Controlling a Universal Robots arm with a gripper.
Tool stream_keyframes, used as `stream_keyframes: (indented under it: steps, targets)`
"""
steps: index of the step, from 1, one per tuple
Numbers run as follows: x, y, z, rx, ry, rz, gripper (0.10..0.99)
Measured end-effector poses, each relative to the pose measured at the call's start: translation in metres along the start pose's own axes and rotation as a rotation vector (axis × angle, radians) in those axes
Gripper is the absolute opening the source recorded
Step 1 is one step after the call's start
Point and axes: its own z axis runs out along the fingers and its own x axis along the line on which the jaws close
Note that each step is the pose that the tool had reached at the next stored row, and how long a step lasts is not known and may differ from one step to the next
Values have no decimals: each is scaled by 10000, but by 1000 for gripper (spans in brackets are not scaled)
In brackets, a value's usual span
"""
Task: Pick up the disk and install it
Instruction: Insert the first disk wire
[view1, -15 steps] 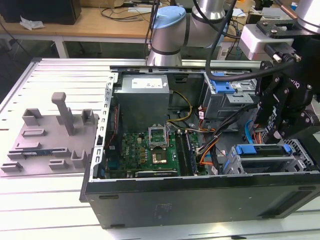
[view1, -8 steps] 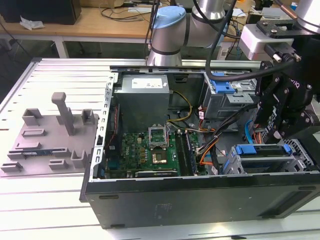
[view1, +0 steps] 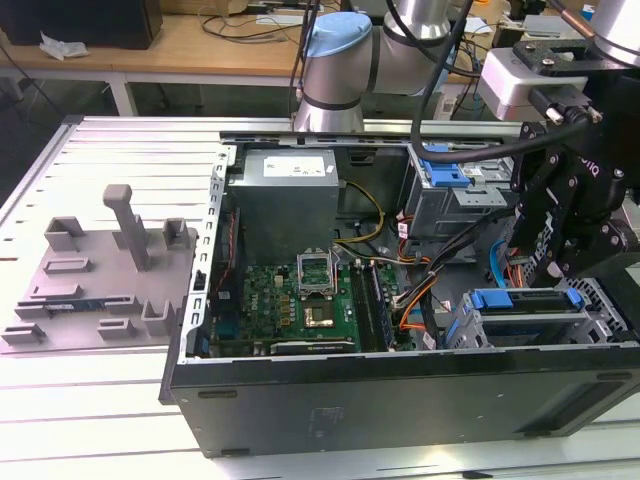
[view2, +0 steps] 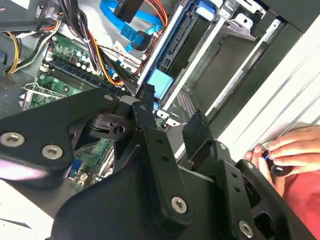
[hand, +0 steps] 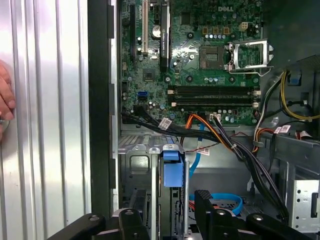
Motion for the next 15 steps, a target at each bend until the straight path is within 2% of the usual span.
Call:
stream_keyframes:
  steps: [1,2,3,4,5,7,8,9,10,11,12,13,15]
  targets:
    - [-92,1,0,0,140,-5,506]
    - [-191,1,0,0,243,-11,506]
    - [-272,1,0,1,289,-14,506]
    - [-361,1,0,1,329,-16,506]
    - [-447,1,1,0,339,-17,506]
    - [-561,2,2,1,339,-16,506]
    - [-657,2,2,1,340,-16,506]
    - [-744,2,9,1,384,-19,506]
    - [-829,3,18,1,558,-27,506]
    - [-878,3,22,-1,786,-37,506]
    - [-921,4,26,-6,1076,-52,506]
    - [-983,4,28,-14,1491,-73,506]
    - [-1039,4,29,-22,1878,-92,506]
